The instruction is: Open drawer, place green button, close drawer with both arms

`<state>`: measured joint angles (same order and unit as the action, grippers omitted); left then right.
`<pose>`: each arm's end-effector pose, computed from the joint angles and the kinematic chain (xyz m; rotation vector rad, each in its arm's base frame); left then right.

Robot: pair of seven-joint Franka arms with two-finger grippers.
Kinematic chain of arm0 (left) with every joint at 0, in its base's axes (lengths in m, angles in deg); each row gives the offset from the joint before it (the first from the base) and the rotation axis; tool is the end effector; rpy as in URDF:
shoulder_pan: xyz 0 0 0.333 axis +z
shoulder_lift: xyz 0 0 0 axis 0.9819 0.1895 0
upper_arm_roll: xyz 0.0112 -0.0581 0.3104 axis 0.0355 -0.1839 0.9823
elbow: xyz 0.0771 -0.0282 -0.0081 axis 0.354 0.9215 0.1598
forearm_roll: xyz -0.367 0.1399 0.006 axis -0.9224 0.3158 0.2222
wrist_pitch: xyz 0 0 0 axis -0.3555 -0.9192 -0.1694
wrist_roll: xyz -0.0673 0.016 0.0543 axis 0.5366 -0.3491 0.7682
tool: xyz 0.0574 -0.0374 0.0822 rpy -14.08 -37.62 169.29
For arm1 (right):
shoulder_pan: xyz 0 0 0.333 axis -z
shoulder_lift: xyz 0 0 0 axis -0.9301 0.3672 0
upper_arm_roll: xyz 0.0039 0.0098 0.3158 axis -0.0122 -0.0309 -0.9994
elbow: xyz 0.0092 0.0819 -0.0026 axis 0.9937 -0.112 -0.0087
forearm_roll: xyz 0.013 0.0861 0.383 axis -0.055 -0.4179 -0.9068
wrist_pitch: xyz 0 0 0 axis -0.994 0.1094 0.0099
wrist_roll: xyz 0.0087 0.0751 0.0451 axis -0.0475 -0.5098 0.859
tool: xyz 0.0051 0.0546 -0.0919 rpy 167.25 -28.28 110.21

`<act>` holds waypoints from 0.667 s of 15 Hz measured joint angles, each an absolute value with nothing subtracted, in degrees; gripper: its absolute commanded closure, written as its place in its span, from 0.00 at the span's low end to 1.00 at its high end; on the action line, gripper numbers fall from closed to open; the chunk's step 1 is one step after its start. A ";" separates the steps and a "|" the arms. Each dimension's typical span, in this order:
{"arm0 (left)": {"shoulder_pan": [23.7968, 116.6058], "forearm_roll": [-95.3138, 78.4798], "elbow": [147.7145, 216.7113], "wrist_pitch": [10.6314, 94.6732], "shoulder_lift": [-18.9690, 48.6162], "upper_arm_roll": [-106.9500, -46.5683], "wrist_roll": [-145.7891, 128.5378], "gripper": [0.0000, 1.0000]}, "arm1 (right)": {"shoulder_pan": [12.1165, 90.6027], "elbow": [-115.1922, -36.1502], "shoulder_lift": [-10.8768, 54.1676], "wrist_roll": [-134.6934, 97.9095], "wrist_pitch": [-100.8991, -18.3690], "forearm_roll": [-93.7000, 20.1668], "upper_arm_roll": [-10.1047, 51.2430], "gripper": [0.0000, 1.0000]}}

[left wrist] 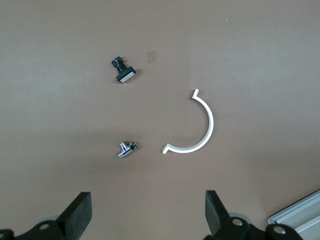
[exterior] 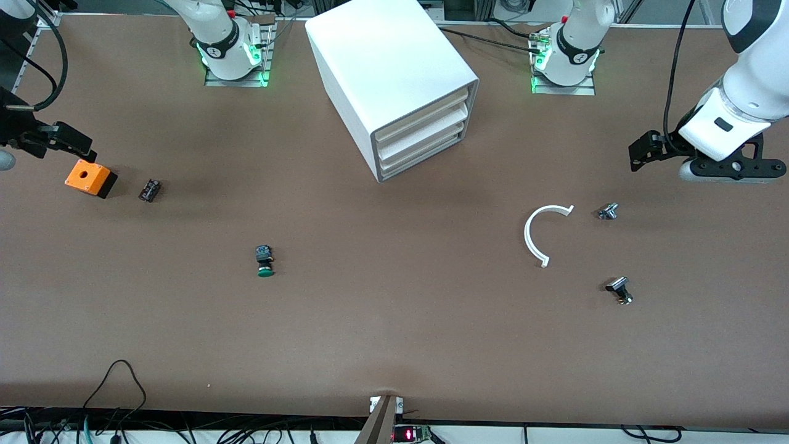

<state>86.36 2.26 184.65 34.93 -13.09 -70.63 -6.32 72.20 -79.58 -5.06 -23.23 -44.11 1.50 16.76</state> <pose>0.5475 -0.0455 0.5605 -3.1033 0.0257 0.0103 0.5434 -0.0536 0.5645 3.1171 -0.1351 0.0071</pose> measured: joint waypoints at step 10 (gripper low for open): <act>86.71 0.56 184.47 34.86 -12.05 -70.55 -5.80 0.00 | 70.63 -76.94 4.35 -23.07 -46.20 -0.14 16.06 0.00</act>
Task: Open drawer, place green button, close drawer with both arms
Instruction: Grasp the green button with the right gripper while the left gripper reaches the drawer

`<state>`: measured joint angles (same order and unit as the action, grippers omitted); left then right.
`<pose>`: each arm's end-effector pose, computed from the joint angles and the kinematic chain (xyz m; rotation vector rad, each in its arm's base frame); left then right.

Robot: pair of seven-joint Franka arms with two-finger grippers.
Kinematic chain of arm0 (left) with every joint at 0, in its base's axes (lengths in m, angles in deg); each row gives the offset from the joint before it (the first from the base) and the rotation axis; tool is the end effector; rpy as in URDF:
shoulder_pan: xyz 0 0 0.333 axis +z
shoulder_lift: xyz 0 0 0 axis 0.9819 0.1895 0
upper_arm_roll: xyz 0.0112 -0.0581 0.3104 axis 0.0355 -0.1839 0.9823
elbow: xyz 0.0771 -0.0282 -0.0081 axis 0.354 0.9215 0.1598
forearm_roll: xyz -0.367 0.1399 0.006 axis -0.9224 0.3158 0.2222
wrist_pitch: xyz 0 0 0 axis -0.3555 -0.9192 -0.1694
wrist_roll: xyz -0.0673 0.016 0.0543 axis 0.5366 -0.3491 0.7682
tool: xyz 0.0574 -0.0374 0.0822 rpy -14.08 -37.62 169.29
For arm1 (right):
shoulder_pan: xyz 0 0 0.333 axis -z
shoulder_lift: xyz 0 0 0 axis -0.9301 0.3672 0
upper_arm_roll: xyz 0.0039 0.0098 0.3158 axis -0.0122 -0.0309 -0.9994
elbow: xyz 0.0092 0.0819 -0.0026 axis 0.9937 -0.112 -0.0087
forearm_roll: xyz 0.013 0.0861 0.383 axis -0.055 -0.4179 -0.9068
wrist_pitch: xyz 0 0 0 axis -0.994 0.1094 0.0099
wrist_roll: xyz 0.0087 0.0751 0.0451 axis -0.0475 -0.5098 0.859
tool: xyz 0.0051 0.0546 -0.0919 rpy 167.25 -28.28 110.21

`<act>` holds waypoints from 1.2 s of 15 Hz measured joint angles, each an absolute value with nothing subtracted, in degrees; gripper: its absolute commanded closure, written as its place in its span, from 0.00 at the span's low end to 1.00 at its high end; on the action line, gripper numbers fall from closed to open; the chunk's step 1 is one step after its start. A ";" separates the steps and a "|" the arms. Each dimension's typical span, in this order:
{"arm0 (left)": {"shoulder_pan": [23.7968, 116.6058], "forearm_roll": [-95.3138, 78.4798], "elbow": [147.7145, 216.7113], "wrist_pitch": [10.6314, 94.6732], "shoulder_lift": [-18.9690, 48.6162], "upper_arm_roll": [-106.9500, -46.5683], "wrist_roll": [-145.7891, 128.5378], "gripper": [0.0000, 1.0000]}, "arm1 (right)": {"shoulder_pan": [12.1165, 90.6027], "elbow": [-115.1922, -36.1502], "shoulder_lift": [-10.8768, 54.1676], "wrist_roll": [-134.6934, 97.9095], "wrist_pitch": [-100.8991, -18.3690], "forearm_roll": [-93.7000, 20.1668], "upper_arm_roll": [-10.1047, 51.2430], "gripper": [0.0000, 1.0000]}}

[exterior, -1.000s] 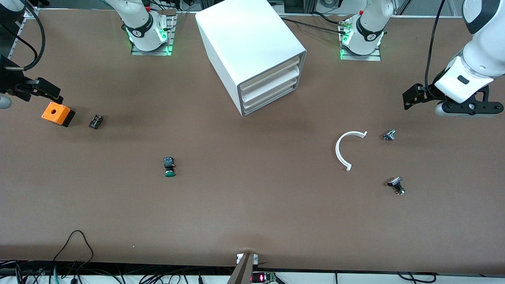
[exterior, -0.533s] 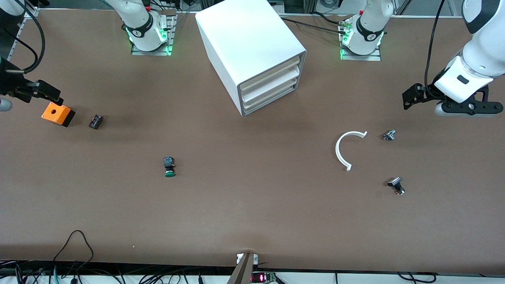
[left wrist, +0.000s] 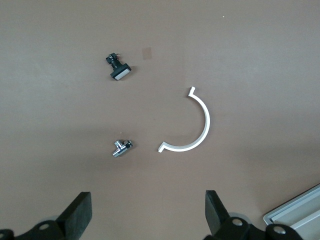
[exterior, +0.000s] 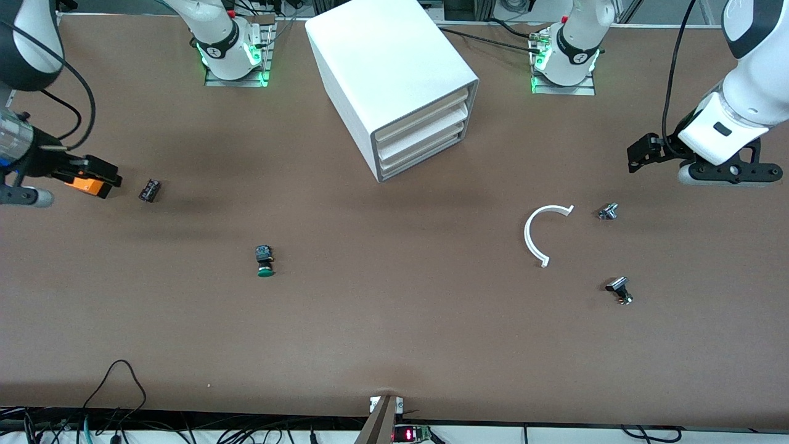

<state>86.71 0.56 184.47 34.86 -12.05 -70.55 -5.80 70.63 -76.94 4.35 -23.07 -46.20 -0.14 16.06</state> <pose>0.5518 -0.0435 0.5521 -3.1351 0.0209 0.0393 0.5870 -0.0311 0.4963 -3.1326 0.0775 0.1190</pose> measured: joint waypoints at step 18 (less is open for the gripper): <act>74.19 -38.41 194.29 46.98 14.69 -73.69 3.42 0.00 | 56.23 -77.50 29.53 -27.83 -74.13 -0.17 11.73 0.00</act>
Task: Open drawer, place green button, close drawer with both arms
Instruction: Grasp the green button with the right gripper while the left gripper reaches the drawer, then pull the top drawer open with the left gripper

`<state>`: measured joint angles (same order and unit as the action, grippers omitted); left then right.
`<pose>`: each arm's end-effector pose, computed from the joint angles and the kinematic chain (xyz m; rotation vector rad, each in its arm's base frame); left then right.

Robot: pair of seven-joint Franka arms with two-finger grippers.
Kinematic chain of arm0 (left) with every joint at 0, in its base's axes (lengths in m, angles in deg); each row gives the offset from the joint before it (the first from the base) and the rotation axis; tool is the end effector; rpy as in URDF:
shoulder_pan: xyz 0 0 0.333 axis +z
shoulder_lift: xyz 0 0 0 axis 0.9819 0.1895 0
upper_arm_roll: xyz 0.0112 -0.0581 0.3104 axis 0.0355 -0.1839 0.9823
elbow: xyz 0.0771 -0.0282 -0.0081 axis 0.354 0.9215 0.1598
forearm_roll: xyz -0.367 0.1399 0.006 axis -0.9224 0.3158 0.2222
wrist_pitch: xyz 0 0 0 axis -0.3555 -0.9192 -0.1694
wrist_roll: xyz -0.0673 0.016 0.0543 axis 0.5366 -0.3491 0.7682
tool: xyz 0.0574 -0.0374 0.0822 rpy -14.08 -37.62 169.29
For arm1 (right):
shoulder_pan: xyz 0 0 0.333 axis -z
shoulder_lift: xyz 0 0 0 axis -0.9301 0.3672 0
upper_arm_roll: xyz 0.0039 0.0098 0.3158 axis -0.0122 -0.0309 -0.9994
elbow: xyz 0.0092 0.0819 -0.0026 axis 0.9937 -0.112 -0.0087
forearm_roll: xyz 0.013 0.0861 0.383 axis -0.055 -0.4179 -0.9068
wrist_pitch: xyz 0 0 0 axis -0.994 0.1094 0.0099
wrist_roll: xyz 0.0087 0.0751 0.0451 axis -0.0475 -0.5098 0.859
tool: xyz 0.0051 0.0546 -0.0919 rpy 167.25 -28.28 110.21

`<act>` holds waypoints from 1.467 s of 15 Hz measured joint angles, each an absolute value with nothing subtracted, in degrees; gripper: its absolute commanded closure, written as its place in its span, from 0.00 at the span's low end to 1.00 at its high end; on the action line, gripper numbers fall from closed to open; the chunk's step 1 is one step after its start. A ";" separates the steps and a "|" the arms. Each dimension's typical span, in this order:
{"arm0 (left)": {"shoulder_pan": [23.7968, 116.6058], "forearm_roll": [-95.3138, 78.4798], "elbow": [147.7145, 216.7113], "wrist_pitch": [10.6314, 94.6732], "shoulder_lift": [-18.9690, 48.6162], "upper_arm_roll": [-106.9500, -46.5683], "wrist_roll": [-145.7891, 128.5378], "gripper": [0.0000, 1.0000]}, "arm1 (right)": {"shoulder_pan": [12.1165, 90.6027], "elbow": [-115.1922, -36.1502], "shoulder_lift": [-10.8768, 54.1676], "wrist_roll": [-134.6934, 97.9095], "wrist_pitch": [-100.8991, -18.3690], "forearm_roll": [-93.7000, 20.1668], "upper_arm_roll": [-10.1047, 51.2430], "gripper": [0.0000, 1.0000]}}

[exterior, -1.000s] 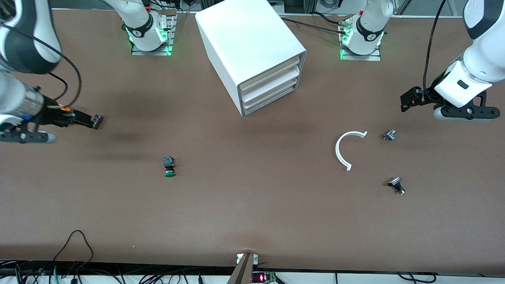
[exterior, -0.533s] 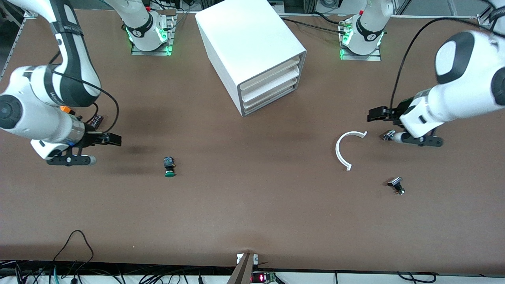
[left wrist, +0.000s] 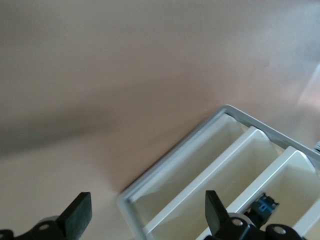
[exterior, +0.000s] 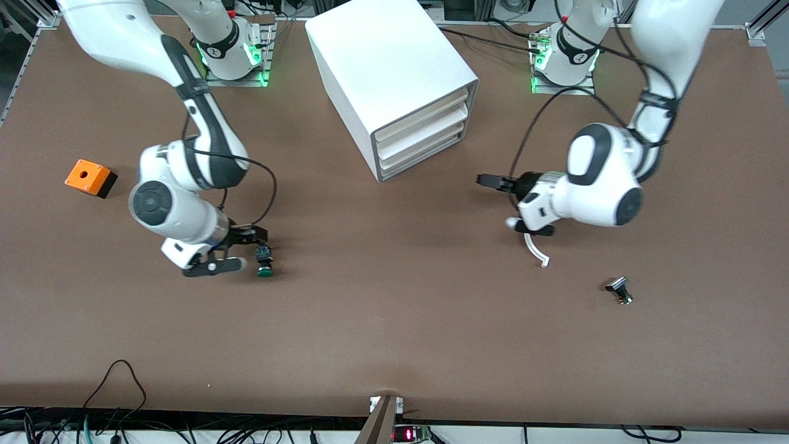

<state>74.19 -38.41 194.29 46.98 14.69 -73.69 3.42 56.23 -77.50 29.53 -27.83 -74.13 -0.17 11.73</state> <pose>0.5299 -0.2346 0.2465 2.4379 -0.0526 -0.6651 0.6362 0.1746 0.2542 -3.0992 -0.2854 0.0663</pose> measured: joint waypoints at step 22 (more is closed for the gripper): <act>69.91 -45.15 197.10 59.88 17.65 -71.28 14.25 0.18 | 55.94 -77.66 36.91 -21.64 -83.68 0.47 12.35 0.77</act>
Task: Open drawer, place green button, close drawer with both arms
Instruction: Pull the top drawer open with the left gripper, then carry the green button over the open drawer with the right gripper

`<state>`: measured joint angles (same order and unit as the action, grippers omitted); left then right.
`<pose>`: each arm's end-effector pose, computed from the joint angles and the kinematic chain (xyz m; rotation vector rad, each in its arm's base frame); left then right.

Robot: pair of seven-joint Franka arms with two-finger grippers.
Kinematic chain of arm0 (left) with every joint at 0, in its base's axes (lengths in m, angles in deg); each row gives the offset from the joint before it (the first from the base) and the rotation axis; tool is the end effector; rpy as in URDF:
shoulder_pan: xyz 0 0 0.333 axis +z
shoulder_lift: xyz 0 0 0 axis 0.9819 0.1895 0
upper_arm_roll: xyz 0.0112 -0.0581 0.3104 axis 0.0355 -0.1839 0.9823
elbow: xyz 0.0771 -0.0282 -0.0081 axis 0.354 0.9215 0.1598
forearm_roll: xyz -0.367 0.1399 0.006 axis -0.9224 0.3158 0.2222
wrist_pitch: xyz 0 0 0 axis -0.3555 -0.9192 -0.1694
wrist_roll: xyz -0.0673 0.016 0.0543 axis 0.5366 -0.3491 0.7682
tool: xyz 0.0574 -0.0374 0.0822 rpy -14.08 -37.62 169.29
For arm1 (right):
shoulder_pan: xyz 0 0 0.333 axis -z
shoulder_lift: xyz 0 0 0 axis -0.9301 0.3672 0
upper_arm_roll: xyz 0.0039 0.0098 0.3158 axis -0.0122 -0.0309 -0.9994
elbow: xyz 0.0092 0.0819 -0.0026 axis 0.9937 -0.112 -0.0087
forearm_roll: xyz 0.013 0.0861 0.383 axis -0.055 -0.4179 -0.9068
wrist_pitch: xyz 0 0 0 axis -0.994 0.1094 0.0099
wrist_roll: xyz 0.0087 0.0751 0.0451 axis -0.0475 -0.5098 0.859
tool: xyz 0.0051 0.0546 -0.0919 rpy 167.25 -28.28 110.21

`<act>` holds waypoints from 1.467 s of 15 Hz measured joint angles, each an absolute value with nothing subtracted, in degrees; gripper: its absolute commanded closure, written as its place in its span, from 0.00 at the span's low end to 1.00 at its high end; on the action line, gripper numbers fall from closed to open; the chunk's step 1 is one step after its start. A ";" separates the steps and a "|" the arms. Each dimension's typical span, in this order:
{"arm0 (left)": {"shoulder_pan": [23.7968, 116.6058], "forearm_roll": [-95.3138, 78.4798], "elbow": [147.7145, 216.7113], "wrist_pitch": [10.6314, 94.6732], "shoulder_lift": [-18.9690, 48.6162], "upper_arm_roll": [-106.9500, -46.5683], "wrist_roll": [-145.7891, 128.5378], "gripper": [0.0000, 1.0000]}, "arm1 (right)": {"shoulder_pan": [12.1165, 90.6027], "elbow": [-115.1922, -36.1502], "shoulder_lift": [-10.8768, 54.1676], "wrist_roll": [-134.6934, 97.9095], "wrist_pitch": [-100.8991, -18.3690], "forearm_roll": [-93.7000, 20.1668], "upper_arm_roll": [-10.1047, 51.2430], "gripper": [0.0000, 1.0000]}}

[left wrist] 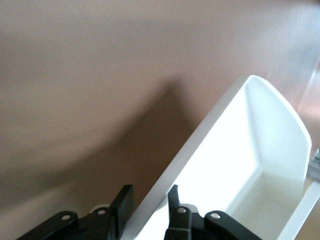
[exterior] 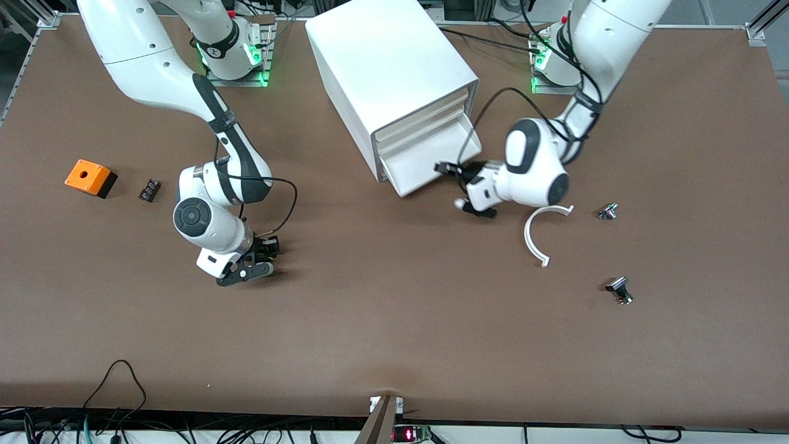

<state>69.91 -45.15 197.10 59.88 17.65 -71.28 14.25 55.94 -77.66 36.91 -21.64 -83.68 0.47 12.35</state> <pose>0.5292 -0.2421 0.2025 2.4370 -0.0992 -0.4471 0.6393 0.1722 0.1820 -3.0821 -0.4521 0.0080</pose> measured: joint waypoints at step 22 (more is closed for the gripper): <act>89.69 -5.94 187.41 43.87 -15.12 -69.16 11.56 0.00 | 33.89 -57.32 33.22 -7.40 -79.47 11.69 -0.13 0.87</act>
<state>89.69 -5.94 187.41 43.87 -15.12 -69.16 11.56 33.89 -57.32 33.22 -7.40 -79.47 11.69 -0.13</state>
